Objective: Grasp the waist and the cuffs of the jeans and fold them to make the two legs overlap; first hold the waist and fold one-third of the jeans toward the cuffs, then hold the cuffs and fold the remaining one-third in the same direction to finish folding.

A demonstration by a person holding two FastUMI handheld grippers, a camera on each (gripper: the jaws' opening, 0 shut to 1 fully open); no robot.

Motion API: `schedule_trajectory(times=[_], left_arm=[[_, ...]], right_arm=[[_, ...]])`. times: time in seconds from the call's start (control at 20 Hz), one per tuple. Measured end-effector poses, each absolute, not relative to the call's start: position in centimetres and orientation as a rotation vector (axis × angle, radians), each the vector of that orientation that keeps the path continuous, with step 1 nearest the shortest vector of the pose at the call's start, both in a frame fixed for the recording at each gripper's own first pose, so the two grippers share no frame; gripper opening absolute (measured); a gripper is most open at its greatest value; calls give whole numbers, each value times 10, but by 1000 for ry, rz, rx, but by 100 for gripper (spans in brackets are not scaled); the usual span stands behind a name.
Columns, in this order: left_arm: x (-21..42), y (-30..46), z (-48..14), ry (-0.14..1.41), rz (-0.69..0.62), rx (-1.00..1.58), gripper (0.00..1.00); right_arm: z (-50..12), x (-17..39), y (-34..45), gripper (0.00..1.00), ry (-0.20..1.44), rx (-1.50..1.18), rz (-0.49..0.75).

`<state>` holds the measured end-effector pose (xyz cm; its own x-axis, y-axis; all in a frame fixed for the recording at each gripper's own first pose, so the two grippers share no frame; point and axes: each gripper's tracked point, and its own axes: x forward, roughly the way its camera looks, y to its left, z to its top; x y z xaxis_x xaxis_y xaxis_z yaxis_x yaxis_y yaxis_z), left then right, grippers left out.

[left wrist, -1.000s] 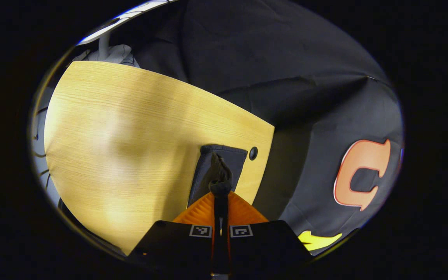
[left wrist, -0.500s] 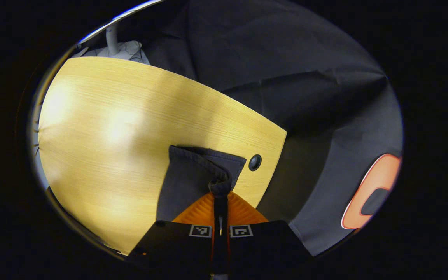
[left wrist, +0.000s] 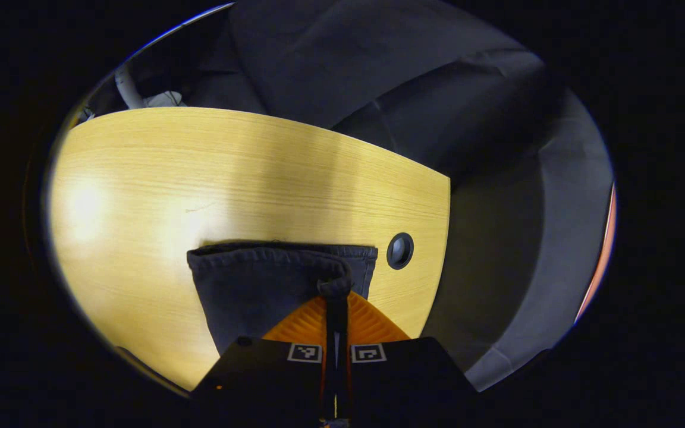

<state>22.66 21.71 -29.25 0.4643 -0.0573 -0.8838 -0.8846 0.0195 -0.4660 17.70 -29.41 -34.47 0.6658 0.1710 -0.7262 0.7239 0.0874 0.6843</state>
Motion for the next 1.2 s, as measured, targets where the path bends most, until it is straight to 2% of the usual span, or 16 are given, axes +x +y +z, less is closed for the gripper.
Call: schedule_trajectory(times=[0.05, 0.15, 0.2, 0.3, 0.35, 0.4, 0.45, 0.55, 0.6, 0.75, 0.9, 1.1, 1.15, 1.2], left_arm=[[228, 219, -294, 897, 784, -1377, 5], [238, 225, -289, 877, 733, -1276, 10], [238, 227, -287, 862, 710, -1194, 40], [247, 246, -275, 827, 668, -1063, 99], [250, 249, -269, 809, 646, -1029, 99], [250, 252, -261, 789, 624, -1002, 100], [249, 250, -250, 768, 595, -970, 100], [254, 239, -231, 714, 522, -883, 100], [255, 235, -221, 685, 478, -826, 99], [239, 216, -183, 622, 359, -637, 99], [215, 194, -153, 590, 254, -388, 99], [194, 153, -120, 461, 129, -129, 99], [188, 139, -108, 411, 91, -83, 99], [180, 130, -98, 366, 52, -39, 99]], right_arm=[[-345, 177, -293, 0, 795, 1444, -476], [-338, 185, -290, 7, 760, 1465, -443], [-334, 193, -289, 9, 733, 1484, -420], [-325, 193, -287, 67, 734, 1465, -400], [-324, 193, -286, 95, 742, 1421, -394], [-321, 195, -284, 88, 743, 1376, -385], [-312, 195, -285, 96, 733, 1349, -369], [-282, 185, -282, 96, 730, 1319, -321], [-274, 173, -284, 89, 742, 1294, -305], [-273, 124, -295, 88, 805, 1198, -319], [-277, 72, -303, 89, 836, 1204, -349], [-296, 23, -303, 89, 840, 1259, -391], [-299, 15, -300, 96, 835, 1294, -393], [-303, 12, -296, 96, 833, 1318, -395]])
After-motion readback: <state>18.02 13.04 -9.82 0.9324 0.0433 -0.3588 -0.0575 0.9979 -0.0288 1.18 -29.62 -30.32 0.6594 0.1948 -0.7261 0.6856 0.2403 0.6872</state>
